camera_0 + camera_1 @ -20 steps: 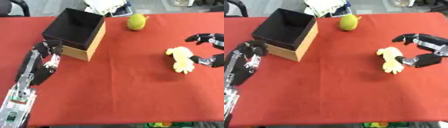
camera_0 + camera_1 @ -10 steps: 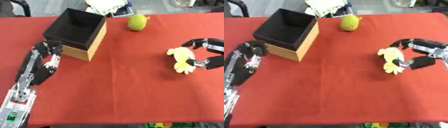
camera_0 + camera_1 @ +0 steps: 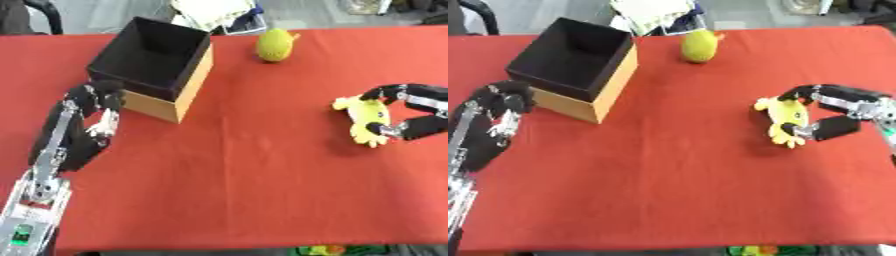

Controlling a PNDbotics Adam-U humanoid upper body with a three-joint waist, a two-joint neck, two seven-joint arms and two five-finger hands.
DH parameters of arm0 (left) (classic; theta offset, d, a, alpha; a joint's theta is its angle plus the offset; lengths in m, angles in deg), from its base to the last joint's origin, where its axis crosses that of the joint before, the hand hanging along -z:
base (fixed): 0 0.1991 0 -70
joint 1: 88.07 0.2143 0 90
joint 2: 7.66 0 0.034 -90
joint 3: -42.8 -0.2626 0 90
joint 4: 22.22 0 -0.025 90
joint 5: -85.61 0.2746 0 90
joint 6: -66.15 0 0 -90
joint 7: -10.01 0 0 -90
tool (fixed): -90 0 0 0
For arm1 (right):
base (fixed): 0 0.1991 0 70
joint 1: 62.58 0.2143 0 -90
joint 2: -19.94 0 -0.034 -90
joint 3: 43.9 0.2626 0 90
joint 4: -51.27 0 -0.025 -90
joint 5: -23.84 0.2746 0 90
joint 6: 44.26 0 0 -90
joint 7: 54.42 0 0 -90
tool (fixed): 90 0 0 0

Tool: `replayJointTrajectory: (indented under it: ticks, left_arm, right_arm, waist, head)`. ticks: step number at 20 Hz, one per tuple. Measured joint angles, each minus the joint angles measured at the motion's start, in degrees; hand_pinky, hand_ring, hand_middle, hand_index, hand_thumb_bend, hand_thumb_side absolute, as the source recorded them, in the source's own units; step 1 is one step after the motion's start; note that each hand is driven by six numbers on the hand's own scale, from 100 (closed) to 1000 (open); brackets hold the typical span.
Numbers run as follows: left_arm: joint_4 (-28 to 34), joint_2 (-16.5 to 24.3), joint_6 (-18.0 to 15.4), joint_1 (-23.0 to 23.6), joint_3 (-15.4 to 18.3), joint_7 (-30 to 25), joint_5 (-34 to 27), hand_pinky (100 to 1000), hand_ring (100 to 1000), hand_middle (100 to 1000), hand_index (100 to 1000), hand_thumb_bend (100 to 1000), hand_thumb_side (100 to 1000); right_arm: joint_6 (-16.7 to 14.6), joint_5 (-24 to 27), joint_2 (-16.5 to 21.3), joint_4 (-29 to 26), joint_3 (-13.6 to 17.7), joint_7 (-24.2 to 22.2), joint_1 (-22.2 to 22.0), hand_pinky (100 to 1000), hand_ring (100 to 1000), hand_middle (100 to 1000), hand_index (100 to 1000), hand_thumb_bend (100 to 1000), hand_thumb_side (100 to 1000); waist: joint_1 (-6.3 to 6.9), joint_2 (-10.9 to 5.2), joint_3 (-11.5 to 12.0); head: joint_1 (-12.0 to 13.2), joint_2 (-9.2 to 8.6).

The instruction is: Pick up objects on the table and place them in the box.

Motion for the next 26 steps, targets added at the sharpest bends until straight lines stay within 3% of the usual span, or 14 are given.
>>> replayJointTrajectory:
  ticks: [6,9,11,13,14,20,26]
  left_arm:
    - [0.0,0.0,0.0,0.0,0.0,0.0,0.0,641,644,623,766,100,599]
    - [0.0,0.0,0.0,0.0,0.0,0.0,0.0,641,644,623,766,100,600]
    - [0.0,0.0,0.0,0.0,0.0,0.0,0.0,641,644,622,766,100,600]
    - [0.0,0.0,0.0,0.0,0.0,0.0,0.0,641,644,622,766,100,600]
    - [0.0,0.0,0.0,0.0,0.0,0.0,0.0,641,644,622,766,100,601]
    - [0.0,0.0,0.0,0.0,0.0,0.0,0.0,641,643,622,766,100,602]
    - [0.0,0.0,0.0,0.0,0.0,0.0,0.0,641,643,622,766,100,603]
  right_arm:
    - [-0.1,-3.2,-0.9,3.5,1.5,2.5,0.6,839,913,906,957,265,682]
    - [-0.3,-4.5,-1.3,4.7,1.9,3.5,0.9,834,898,890,944,224,587]
    - [-0.5,-5.4,-1.4,5.1,2.1,4.2,1.1,816,861,838,910,165,390]
    - [-0.6,-6.1,-1.4,5.1,2.3,5.2,1.1,789,820,767,855,142,133]
    - [-0.6,-6.4,-1.5,5.1,2.3,5.9,1.1,776,801,734,826,141,100]
    - [-0.2,-6.4,-1.6,3.7,3.3,11.5,1.0,656,629,481,557,125,100]
    - [0.4,-4.6,-1.8,1.4,4.2,18.2,1.1,602,562,384,441,100,100]
  waist:
    - [-0.01,-0.02,0.0]
    - [-0.01,-0.02,0.0]
    - [-0.01,-0.02,0.0]
    - [0.0,-0.02,0.0]
    - [0.01,-0.02,-0.1]
    - [0.03,0.08,-0.2]
    - [0.08,0.13,-0.2]
  head:
    - [0.0,0.0]
    - [0.0,0.0]
    - [0.0,0.0]
    - [0.0,0.0]
    - [0.0,0.0]
    - [0.0,0.0]
    - [0.0,0.0]
